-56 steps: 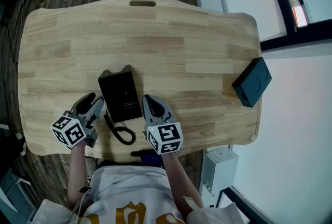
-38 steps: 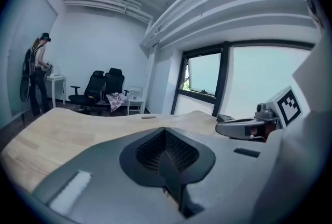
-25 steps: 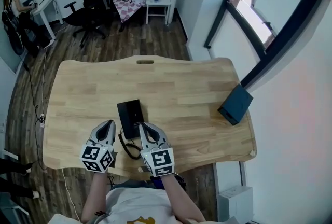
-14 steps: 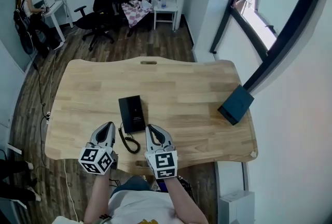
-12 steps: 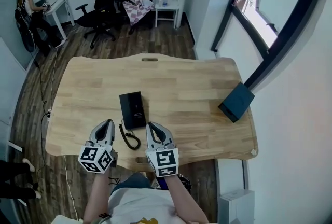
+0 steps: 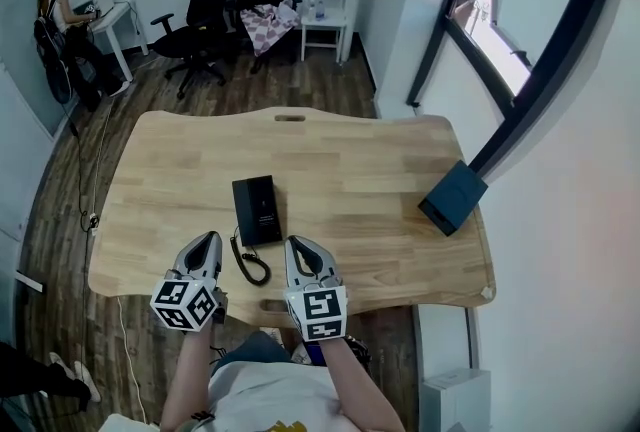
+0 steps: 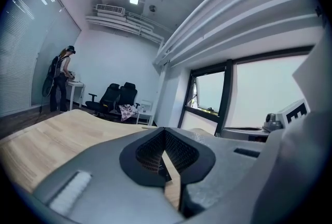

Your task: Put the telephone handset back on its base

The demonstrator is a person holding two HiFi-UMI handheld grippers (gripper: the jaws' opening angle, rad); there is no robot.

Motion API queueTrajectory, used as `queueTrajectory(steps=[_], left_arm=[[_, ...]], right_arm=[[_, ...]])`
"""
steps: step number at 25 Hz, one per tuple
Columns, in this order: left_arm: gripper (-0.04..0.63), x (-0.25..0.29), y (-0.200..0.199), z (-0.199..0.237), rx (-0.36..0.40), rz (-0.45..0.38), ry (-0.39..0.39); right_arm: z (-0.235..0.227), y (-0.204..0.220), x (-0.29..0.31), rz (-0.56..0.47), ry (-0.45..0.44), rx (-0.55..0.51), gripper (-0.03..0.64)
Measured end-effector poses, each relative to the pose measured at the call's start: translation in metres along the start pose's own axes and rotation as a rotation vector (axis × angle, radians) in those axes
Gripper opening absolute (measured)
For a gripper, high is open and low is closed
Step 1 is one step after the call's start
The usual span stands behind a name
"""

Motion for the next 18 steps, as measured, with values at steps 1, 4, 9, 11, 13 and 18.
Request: queueTrajectory(steps=[1,4,9,11,13,18], left_arm=[[0.002,0.001,-0.001,-0.001,0.002,-0.005,0.003],[0.002,0.003,-0.004,-0.007,0.013,-0.018,0.025],[0.002,0.003,-0.006,-0.014,0.022,-0.011,0.083],[0.002,0.002,-0.006,-0.013,0.033,-0.008,0.076],[0.002,0.001,-0.005,-0.011,0.032,-0.011,0.070],[0.002,-0.001,-0.004,-0.007,0.012,-0.010,0.073]], right_arm=[[-0.001,0.000,0.000,-0.002,0.006,0.002,0.006],[-0.006,-0.002,-0.004,-0.001,0.026,0.007,0.006],[-0.005,0.000,-0.004,-0.004,0.021,0.006,0.005],[-0.004,-0.002,-0.001,-0.002,0.008,0.006,0.005],[-0.006,-0.003,0.002,-0.004,-0.003,0.007,0.006],[-0.005,-0.005,0.003,0.000,0.007,0.006,0.006]])
Point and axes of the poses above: the fingertips, and each gripper's own axes: x forward along the fingers, z to its left, y out of its underside, the point moved 7 cm from there along -x, backward along the fingers, and after that the axes turned 1 degree about -x, right-handed, at the moved point
